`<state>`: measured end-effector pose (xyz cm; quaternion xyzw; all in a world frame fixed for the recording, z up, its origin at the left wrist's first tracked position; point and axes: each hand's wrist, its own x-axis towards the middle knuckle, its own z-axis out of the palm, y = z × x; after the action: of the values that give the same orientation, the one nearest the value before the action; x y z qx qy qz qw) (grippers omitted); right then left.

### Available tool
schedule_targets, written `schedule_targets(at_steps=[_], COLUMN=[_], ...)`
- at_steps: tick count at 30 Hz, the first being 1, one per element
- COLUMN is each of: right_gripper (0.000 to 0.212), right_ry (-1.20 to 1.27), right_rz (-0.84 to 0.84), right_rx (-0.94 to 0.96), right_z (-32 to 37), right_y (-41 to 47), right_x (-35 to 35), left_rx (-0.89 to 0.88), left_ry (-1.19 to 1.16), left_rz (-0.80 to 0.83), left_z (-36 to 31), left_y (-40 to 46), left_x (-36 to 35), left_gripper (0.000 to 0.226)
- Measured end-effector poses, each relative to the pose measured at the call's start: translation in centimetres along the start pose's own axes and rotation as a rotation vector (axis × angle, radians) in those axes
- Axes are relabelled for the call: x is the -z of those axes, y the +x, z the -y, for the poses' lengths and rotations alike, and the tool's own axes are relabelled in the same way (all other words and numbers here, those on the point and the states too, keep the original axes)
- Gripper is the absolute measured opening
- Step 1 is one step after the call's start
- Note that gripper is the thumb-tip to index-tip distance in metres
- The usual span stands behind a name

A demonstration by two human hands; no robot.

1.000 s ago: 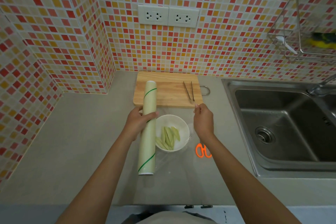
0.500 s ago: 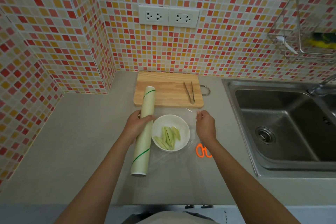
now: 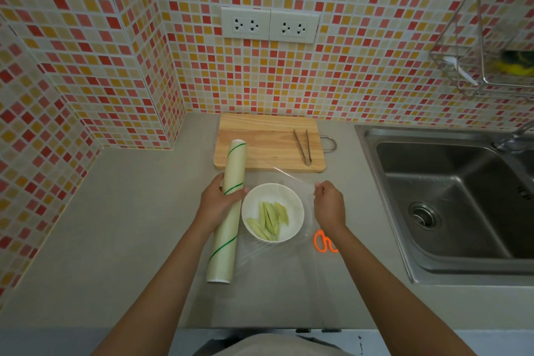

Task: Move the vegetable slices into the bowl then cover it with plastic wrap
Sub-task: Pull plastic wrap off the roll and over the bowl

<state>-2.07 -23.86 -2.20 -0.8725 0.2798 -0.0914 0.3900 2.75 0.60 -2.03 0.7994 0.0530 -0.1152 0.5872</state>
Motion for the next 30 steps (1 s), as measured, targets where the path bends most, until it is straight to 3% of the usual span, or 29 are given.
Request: schedule_targets(at_steps=[2,5,10,30], right_gripper=[0.038,0.039,0.038,0.033], right_ry=[-0.007,-0.024,-0.050,-0.233], right_rz=[-0.001,0.005,0.016,0.051], right_rx=[-0.013,-0.018,-0.023,-0.048], right_z=[-0.3,-0.7,-1.3,-3.2], right_y=[0.2,0.5,0.6,0.1], right_x=[0.0,0.1,-0.2,-3.9], left_rx=[-0.002,-0.031,-0.009,0.000], left_ry=[-0.002,-0.017,-0.016,-0.002], left_rz=[0.001,0.030,0.033,0.029], left_z=[0.1,0.5,0.9,2.1], left_y=[0.0,-0.3,-0.1,0.3], left_x=[0.1,-0.3,-0.6,-1.4], left_gripper=[0.054,0.027,0.020,0.028])
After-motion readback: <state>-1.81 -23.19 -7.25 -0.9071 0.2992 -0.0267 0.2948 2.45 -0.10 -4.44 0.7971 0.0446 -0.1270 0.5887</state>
